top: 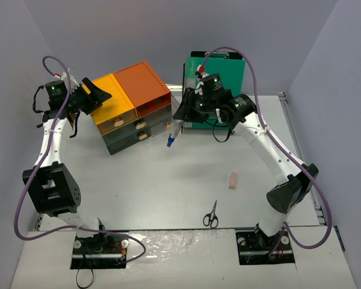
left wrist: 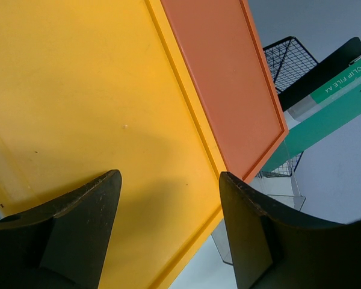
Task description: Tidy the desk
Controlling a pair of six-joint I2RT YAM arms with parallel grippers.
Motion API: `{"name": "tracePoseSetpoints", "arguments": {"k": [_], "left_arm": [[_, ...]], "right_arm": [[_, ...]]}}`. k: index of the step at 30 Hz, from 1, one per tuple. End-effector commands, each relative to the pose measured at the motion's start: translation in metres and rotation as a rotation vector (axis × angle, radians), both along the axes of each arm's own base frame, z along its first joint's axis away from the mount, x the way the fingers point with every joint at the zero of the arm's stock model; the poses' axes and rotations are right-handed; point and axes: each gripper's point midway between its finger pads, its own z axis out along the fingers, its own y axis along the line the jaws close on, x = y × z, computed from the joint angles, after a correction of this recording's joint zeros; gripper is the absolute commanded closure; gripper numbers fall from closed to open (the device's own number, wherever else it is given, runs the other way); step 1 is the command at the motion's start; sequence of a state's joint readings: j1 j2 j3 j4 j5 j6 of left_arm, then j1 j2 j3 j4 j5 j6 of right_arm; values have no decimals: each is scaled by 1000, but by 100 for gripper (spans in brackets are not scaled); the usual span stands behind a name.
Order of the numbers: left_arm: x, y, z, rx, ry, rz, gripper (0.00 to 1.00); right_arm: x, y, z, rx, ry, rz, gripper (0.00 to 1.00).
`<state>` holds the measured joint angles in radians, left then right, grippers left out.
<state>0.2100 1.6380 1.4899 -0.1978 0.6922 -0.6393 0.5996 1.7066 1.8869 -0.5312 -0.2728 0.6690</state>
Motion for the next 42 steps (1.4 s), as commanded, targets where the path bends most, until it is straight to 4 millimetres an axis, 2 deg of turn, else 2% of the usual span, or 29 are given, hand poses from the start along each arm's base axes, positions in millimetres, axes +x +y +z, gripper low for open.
{"name": "tracePoseSetpoints", "arguments": {"k": [1,2,5,9,12,16,25,29,35,42], "left_arm": [[-12,-2,-11,-4,51,2,37],[-12,-2,-12,-5,52,1,37],[-13,-2,-12,-4,50,2,37],[-14,-2,-10,-5,47,0,37],[-14,-2,-10,-4,45,1,37],[-14,-2,-9,-2,47,1,37],[-11,-1,-10,4,49,2,37],[-10,0,-10,8,50,1,37],[-8,0,-12,7,55,3,37],[-6,1,-11,8,53,1,37]], "right_arm": [[49,24,81,394,-122,-33,100],[56,27,95,458,-146,-28,100],[81,37,111,586,-138,-35,100],[105,50,111,633,-124,-48,100],[120,60,94,634,-97,-52,100],[125,63,75,607,-78,-58,100],[122,52,48,506,-77,-86,100],[118,43,21,405,-60,-103,100],[112,38,-11,331,-19,-113,100],[109,45,-16,300,-33,-79,100]]}}
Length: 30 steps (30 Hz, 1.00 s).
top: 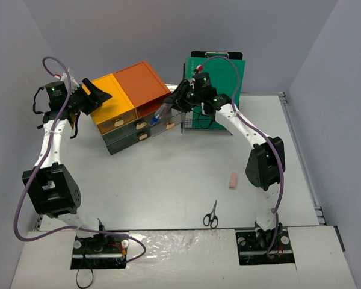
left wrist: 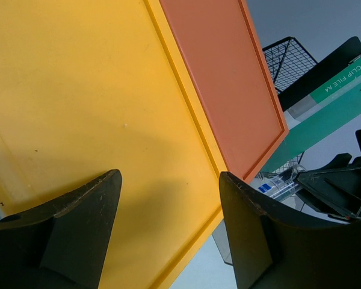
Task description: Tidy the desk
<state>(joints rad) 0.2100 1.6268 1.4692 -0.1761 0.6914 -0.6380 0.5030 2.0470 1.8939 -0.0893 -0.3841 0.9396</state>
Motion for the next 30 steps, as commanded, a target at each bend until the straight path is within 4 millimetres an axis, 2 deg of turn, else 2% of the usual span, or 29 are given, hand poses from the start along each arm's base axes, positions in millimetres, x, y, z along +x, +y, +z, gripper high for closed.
{"name": "tracePoseSetpoints", "arguments": {"k": [1,3,7,11,19,23,26,30], "left_arm": [[-5,1,-11,4,65,1,37],[-5,1,-12,4,66,3,37],[-4,1,-12,4,68,3,37],[-4,2,-13,5,70,5,37],[-5,2,-14,6,73,8,37],[-5,1,-12,3,71,8,37],[-5,2,-12,4,71,9,37],[-5,2,-13,5,73,10,37]], "right_arm": [[-10,2,59,22,-156,37,98],[-12,4,61,11,-168,49,88],[-16,4,72,-17,-221,59,53],[-22,3,84,-40,-274,66,40],[-36,-8,104,-75,-324,53,33],[-55,-27,115,-148,-332,25,34],[-76,-49,86,-269,-262,13,34],[-100,-64,20,-453,-147,53,37]]}}
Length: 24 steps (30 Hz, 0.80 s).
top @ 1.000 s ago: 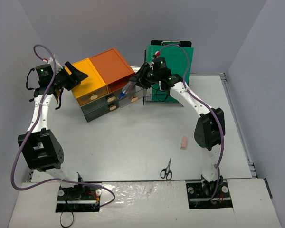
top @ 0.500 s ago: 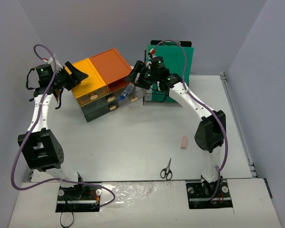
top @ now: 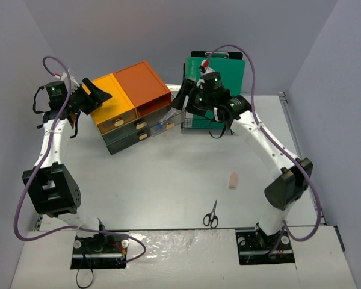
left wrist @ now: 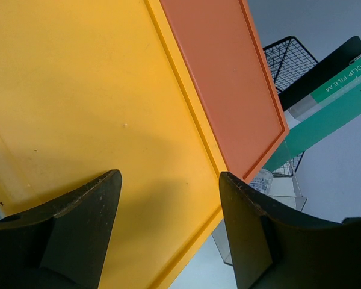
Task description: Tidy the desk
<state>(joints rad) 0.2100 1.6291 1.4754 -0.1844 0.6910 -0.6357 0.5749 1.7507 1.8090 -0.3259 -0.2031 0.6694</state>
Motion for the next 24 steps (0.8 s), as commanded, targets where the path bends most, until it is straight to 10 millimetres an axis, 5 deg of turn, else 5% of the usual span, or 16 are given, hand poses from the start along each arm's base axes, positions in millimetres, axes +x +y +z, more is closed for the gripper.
{"name": "tracePoseSetpoints", "arguments": {"k": [1,4,9,24], "left_arm": [[-5,2,-13,4,70,11,37],[-5,2,-13,4,69,10,37],[-5,2,-14,6,71,11,37],[-5,4,-19,16,81,9,37]], "right_arm": [[-33,-25,-57,-249,64,4,38],[-49,-26,-99,-382,105,31,38],[-39,-17,-121,-517,59,39,39],[46,29,-102,-483,-90,12,40]]}}
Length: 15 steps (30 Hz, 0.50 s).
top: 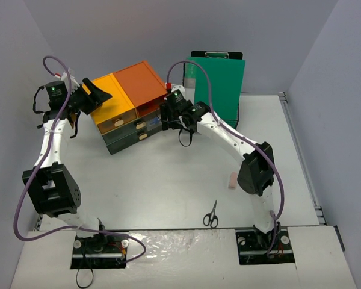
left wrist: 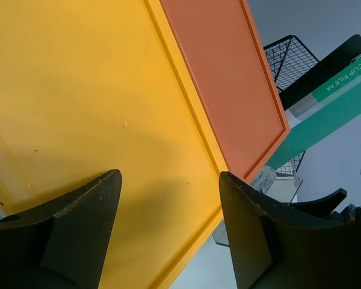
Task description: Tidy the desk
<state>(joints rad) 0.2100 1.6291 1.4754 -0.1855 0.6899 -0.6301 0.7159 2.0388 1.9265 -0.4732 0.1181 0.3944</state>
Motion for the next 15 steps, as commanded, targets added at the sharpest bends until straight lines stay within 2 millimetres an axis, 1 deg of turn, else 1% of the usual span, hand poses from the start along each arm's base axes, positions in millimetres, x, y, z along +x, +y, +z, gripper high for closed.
{"name": "tracePoseSetpoints", "arguments": {"k": [1,2,3,6,8,10,11,13,15], "left_arm": [[-5,3,-18,12,81,10,37],[-4,4,-18,13,81,10,37],[-4,4,-17,13,81,10,37],[-4,4,-17,14,80,9,37],[-4,4,-17,14,80,9,37],[-4,4,-18,16,82,9,37],[-4,4,-19,18,83,9,37],[-4,4,-21,20,87,9,36],[-5,4,-22,21,90,9,37]], "right_arm": [[38,13,22,50,-100,-12,40],[43,16,17,53,-94,-10,40],[45,18,24,70,-105,-5,40],[60,32,25,101,-122,4,40],[67,40,18,111,-124,12,40],[75,47,24,135,-146,10,40],[78,50,21,144,-148,7,40],[84,57,25,177,-169,3,40],[88,59,29,197,-182,-8,40]]}}
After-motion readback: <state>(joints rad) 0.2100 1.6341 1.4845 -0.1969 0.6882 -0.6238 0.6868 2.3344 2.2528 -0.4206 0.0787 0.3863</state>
